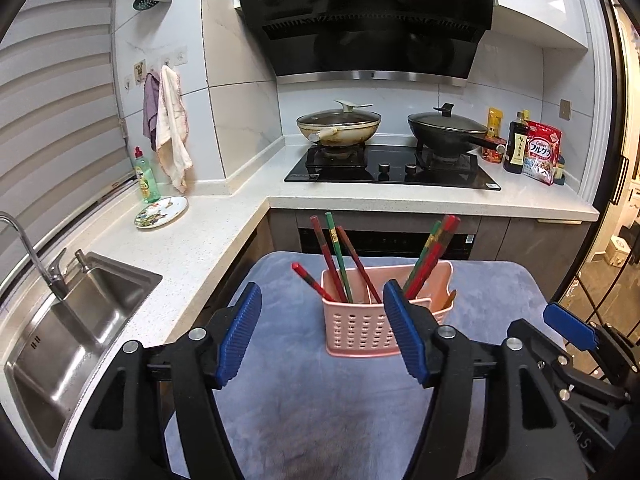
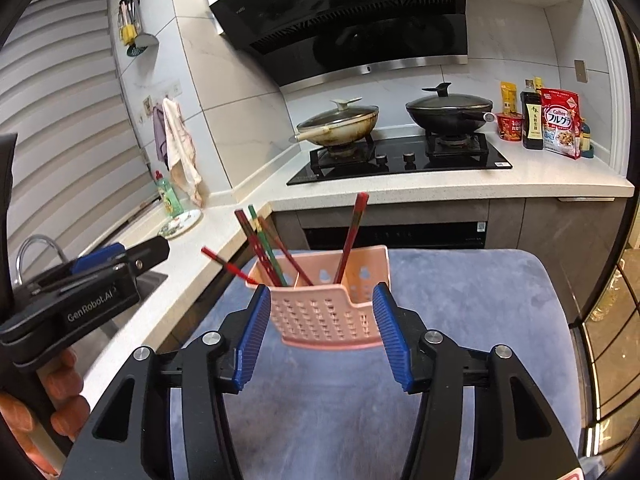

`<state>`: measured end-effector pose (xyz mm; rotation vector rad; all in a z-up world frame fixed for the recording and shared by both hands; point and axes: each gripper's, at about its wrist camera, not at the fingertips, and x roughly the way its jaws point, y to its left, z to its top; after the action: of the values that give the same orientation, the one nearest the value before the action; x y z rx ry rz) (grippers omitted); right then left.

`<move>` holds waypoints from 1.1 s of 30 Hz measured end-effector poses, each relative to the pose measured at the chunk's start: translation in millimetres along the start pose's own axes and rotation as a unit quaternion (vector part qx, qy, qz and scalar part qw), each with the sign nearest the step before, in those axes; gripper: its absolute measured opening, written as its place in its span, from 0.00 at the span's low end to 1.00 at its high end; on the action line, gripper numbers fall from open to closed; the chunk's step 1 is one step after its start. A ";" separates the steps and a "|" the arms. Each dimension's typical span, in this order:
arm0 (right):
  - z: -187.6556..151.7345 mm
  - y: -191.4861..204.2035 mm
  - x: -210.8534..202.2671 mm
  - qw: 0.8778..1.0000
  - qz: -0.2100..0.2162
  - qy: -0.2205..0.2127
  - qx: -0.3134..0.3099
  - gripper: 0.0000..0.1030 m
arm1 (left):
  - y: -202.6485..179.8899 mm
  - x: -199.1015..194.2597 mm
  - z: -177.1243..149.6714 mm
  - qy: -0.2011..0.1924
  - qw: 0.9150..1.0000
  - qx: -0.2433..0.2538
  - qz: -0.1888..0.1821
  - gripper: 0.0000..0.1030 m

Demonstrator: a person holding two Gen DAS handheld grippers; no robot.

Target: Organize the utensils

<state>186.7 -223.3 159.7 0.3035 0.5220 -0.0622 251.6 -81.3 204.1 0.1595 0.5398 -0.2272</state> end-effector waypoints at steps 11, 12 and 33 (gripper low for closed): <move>-32.8 12.3 -40.7 0.999 -0.034 0.003 -0.019 0.55 | -7.0 -30.3 -35.7 0.007 1.000 0.014 0.004 0.65; -35.6 13.5 -43.6 0.999 -0.037 0.003 -0.021 0.55 | -7.1 -31.8 -39.3 0.008 1.000 0.015 0.004 0.65; -75.9 13.7 -45.4 0.997 -0.067 0.037 -0.033 0.61 | 3.4 -22.7 -94.3 0.061 0.998 0.011 0.027 0.73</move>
<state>112.6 -188.2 123.6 0.2063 0.6157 -0.1644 187.4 -54.3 136.5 0.2106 0.6542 -0.1709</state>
